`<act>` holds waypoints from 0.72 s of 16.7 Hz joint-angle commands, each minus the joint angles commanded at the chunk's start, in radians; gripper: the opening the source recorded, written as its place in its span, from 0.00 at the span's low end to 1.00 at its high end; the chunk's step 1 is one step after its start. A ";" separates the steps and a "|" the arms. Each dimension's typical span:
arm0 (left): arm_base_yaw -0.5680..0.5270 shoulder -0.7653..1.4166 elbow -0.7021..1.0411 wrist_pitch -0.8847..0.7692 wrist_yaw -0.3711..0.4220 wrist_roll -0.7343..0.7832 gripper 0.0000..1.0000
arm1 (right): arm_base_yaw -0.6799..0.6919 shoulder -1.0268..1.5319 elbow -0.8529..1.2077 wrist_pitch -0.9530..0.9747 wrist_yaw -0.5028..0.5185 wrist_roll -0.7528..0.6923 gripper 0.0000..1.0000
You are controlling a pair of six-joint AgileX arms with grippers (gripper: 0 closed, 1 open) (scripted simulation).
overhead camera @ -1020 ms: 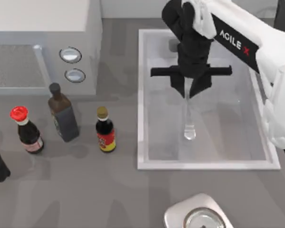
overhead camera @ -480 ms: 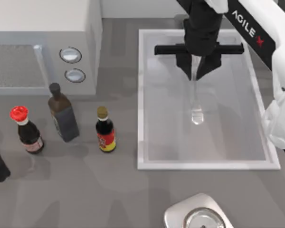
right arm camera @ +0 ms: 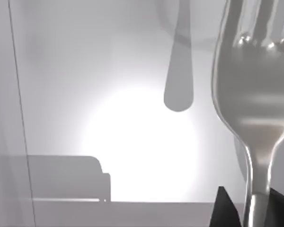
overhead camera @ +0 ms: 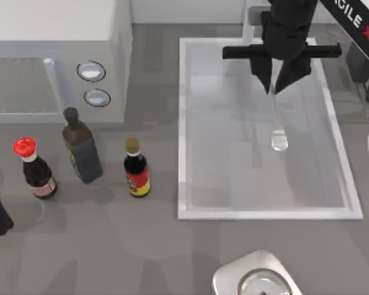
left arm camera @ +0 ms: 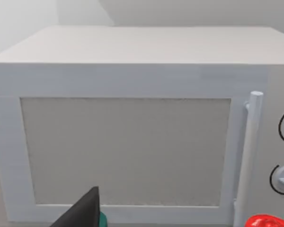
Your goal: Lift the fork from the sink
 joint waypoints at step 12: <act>0.000 0.000 0.000 0.000 0.000 0.000 1.00 | -0.352 -0.688 -0.950 0.192 -0.020 -0.354 0.00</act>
